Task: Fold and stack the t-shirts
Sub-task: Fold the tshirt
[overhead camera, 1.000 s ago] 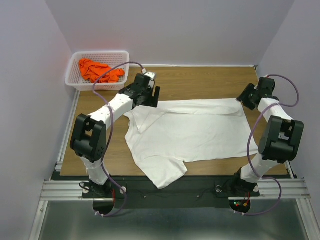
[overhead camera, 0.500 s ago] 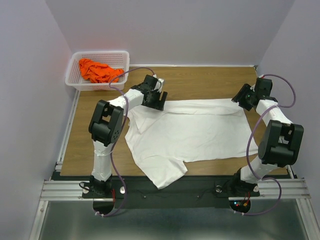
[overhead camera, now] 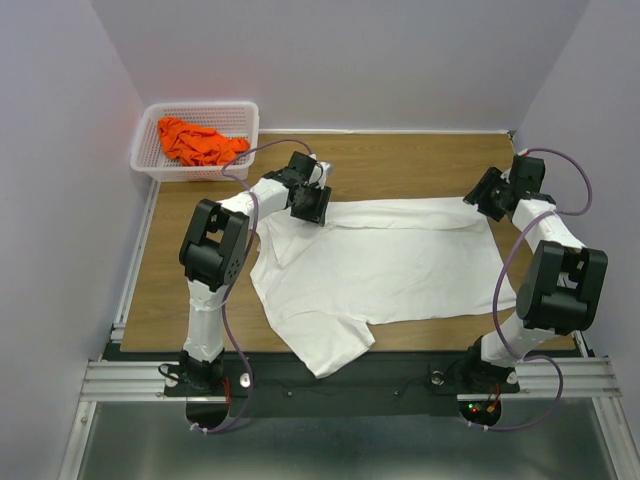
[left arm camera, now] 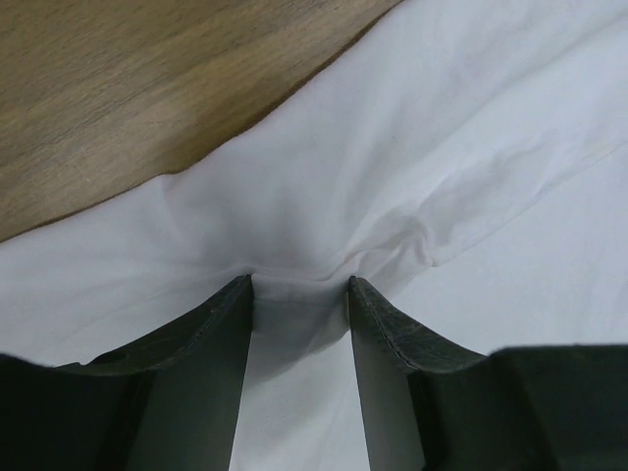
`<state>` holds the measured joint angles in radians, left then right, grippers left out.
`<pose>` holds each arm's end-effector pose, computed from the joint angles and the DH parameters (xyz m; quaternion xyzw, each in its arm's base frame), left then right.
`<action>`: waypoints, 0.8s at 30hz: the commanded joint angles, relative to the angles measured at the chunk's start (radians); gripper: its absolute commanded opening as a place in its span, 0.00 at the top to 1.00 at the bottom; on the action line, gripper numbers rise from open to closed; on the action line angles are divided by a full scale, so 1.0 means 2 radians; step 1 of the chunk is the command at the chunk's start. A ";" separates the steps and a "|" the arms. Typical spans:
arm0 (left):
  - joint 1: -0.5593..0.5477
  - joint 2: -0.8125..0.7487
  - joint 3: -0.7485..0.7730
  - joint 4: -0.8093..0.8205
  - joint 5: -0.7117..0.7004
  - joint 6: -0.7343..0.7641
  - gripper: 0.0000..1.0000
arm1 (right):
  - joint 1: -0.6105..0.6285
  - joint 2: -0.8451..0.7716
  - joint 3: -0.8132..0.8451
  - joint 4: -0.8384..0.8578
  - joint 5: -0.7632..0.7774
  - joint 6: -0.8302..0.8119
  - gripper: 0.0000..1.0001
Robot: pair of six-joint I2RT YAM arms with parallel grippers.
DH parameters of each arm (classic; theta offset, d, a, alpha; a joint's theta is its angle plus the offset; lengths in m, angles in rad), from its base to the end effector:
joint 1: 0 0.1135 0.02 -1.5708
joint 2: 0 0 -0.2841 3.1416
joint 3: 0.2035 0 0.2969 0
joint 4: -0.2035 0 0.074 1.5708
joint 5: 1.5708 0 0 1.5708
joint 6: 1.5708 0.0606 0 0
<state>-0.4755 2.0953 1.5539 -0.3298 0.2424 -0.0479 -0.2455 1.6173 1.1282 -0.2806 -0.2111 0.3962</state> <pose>0.4627 -0.2546 0.1594 0.2384 0.9025 -0.1977 0.2992 0.4045 -0.0882 0.2209 0.2498 0.8819 0.1259 0.3794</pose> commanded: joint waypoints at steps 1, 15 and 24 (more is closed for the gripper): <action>0.000 -0.031 0.012 -0.009 0.031 0.004 0.48 | 0.000 -0.010 0.004 0.005 -0.003 -0.003 0.43; -0.001 -0.067 -0.008 -0.015 0.007 0.001 0.40 | 0.000 -0.008 0.003 0.005 -0.003 -0.004 0.43; -0.001 -0.066 -0.020 -0.018 0.021 0.001 0.40 | 0.000 -0.005 0.003 0.005 -0.001 -0.004 0.43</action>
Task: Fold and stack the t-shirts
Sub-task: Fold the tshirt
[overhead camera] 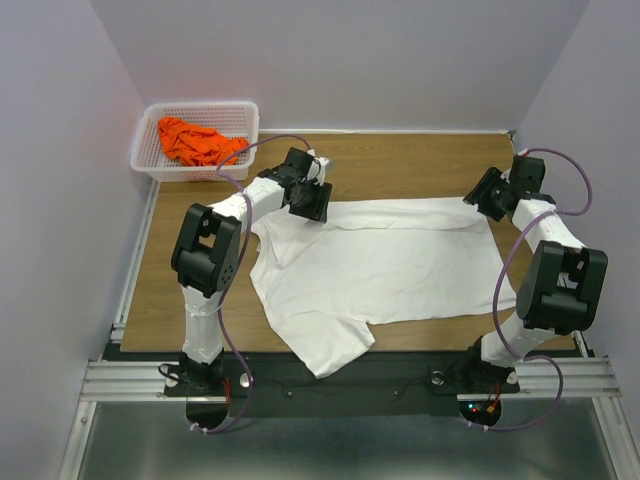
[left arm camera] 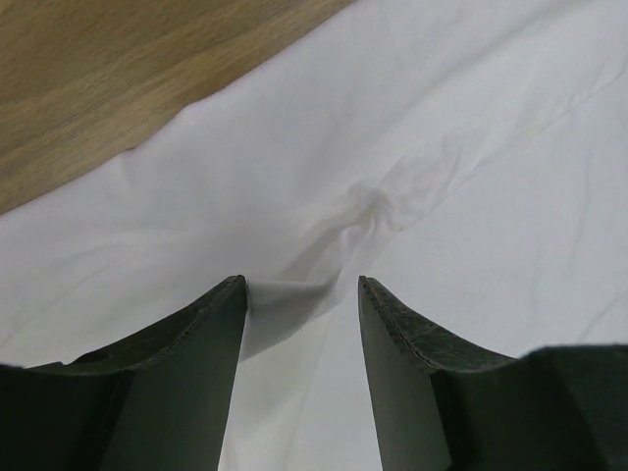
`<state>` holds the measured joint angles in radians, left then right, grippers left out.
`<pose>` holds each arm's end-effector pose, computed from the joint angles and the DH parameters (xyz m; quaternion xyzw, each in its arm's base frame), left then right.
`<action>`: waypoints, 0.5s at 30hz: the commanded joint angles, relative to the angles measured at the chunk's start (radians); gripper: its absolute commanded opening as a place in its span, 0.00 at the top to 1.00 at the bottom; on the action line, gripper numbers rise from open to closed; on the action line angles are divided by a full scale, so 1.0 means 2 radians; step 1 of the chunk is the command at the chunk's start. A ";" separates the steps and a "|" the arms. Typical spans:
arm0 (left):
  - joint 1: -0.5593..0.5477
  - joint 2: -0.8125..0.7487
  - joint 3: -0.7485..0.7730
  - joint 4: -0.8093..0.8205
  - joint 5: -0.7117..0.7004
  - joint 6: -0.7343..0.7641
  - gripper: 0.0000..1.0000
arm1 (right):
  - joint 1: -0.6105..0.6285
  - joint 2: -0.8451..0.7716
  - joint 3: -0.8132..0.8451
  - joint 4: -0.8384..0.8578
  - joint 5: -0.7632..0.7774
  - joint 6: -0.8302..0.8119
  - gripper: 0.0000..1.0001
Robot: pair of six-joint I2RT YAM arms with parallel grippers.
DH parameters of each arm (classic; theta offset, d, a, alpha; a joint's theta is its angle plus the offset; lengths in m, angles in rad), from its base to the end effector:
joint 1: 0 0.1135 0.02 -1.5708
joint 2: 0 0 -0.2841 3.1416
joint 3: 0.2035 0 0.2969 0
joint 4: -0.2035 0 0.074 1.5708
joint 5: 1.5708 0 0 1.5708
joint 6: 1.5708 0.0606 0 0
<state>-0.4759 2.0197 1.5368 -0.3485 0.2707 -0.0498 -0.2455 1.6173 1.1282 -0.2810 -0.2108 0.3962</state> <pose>0.4529 -0.2517 0.1898 0.2430 0.8927 -0.2145 0.3130 0.4044 -0.0883 0.2209 0.2499 0.8820 0.1258 0.3792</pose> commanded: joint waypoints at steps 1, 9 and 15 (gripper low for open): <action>-0.001 -0.028 -0.012 -0.008 0.009 0.002 0.41 | 0.000 -0.004 0.003 0.005 -0.002 -0.004 0.43; -0.006 -0.025 -0.015 -0.008 0.023 0.003 0.72 | 0.000 -0.001 0.004 0.005 -0.004 -0.002 0.43; -0.024 -0.039 -0.030 -0.016 0.035 0.021 0.92 | 0.000 -0.003 0.003 0.005 -0.004 -0.001 0.43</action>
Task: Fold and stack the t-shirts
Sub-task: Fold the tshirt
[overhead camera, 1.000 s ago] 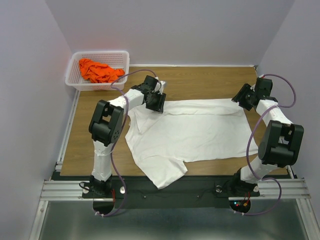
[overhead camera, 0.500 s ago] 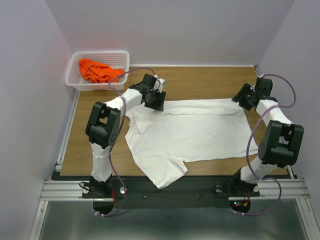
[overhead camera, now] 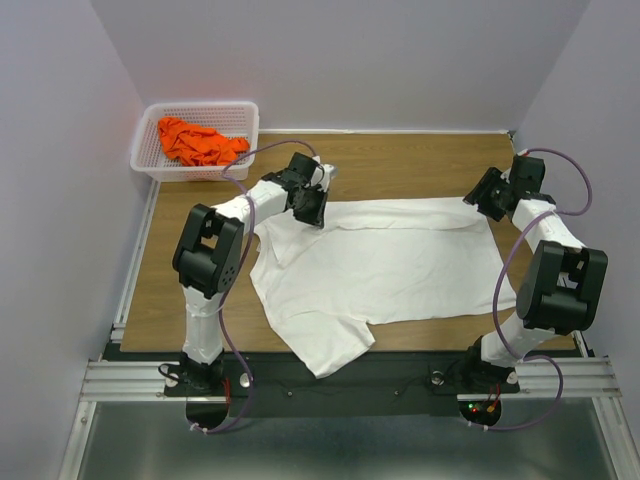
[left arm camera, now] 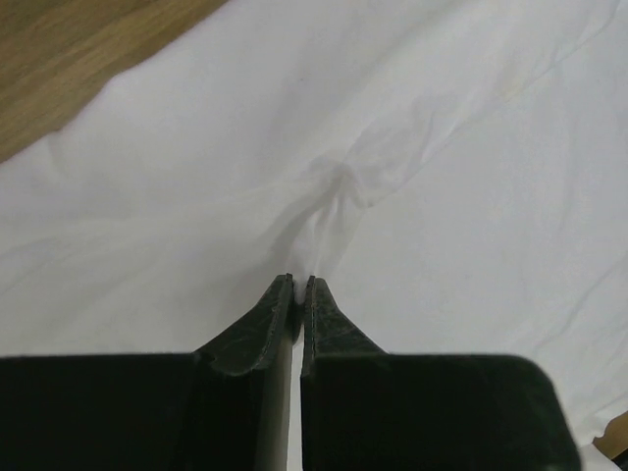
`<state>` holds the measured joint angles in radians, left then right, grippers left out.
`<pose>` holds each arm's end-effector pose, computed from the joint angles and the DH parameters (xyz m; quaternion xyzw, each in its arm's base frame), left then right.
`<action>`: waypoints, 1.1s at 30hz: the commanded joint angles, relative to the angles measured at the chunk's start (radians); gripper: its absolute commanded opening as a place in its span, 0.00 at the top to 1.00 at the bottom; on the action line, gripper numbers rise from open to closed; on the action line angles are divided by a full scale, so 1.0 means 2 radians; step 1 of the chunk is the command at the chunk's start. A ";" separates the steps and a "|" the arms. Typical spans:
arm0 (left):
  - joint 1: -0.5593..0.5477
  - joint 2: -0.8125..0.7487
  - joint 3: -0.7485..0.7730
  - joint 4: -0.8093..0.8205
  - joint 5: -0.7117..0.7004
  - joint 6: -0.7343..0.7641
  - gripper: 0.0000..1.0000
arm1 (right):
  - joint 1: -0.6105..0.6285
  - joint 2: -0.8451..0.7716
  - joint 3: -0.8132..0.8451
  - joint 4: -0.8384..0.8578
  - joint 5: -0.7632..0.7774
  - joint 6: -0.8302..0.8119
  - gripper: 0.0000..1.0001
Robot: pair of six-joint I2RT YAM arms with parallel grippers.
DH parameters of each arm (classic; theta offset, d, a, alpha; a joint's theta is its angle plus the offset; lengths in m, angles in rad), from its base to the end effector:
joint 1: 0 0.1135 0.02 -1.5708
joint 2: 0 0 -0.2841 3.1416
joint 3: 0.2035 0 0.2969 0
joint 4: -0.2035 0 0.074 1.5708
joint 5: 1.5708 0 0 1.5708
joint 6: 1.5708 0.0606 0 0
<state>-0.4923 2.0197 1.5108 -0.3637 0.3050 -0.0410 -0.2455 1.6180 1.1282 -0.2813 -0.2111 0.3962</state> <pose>0.4419 -0.2577 0.1792 0.2585 0.8936 -0.2268 0.2885 0.4045 -0.0883 0.2206 0.2500 0.8822 0.1259 0.3787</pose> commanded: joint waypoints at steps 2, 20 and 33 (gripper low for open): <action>-0.021 -0.046 -0.024 -0.014 0.022 0.017 0.93 | 0.000 -0.004 0.003 0.005 -0.004 -0.002 0.43; -0.072 -0.080 -0.094 -0.061 0.009 0.028 0.25 | 0.002 0.018 0.014 0.005 -0.013 -0.005 0.43; 0.019 -0.119 -0.055 -0.011 -0.056 -0.068 0.22 | 0.003 0.057 0.064 0.005 -0.017 -0.022 0.44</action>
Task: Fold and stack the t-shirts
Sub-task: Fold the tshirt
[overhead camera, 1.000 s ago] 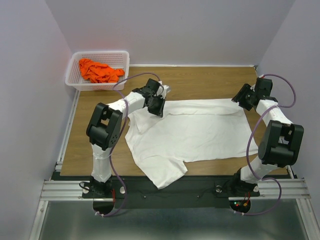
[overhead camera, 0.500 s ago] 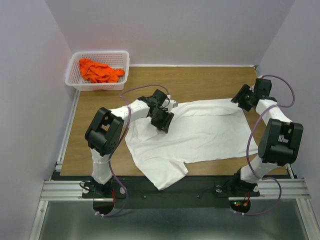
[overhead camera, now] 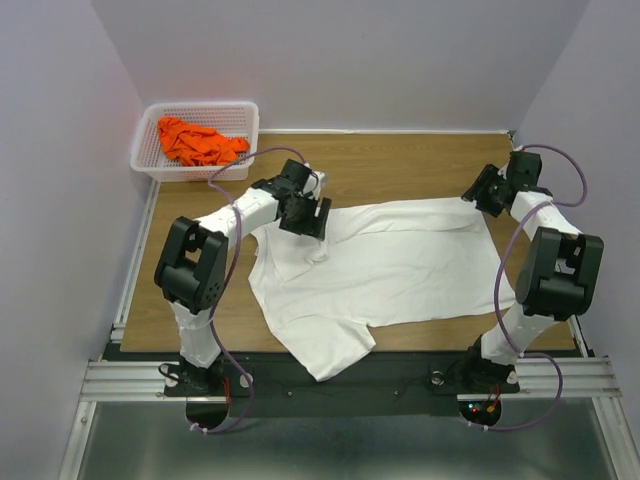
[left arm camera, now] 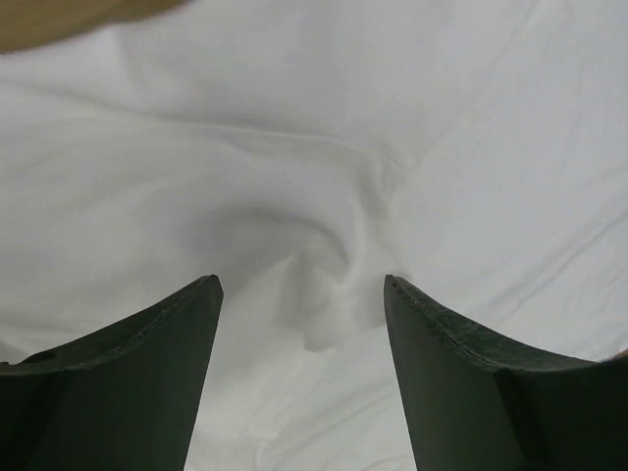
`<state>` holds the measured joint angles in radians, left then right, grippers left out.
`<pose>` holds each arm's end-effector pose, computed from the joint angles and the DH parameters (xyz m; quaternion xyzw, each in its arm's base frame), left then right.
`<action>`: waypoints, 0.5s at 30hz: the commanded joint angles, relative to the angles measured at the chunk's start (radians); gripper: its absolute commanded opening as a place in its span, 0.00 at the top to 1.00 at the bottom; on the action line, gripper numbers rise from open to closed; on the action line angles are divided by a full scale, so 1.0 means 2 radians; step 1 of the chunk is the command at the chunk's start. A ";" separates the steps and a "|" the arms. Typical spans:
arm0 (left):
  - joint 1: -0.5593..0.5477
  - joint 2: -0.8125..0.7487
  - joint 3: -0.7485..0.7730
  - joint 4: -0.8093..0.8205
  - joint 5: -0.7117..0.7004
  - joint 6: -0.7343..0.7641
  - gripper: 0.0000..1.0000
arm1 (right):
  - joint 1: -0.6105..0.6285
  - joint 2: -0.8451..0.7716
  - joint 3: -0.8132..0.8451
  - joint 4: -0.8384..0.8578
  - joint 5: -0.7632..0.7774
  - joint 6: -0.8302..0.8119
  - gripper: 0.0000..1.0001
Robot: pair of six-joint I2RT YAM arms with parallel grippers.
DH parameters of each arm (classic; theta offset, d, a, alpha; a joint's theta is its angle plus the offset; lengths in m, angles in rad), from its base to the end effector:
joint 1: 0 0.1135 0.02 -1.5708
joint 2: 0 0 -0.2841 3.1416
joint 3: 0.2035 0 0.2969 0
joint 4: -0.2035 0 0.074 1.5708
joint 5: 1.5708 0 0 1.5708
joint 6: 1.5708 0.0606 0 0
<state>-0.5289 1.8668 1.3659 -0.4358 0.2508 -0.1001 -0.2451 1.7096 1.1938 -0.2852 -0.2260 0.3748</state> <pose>0.3942 -0.2478 0.1913 0.2387 0.9128 -0.2087 0.2574 0.4248 -0.0923 0.2081 0.2406 0.8900 0.1285 0.3655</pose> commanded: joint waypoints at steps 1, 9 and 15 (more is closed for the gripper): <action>0.046 -0.044 0.016 0.035 -0.037 -0.045 0.25 | 0.003 0.015 0.034 0.007 -0.012 -0.012 0.45; 0.111 0.005 0.040 0.065 -0.088 -0.092 0.56 | 0.005 0.059 0.063 0.008 -0.021 -0.008 0.56; 0.122 0.061 0.089 0.068 -0.111 -0.096 0.71 | 0.005 0.097 0.077 0.008 -0.020 -0.003 0.65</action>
<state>-0.2901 1.9594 1.4773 -0.3195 0.0738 -0.2691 -0.2405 1.8771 1.2995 -0.2832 -0.2596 0.3676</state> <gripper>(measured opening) 0.298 0.359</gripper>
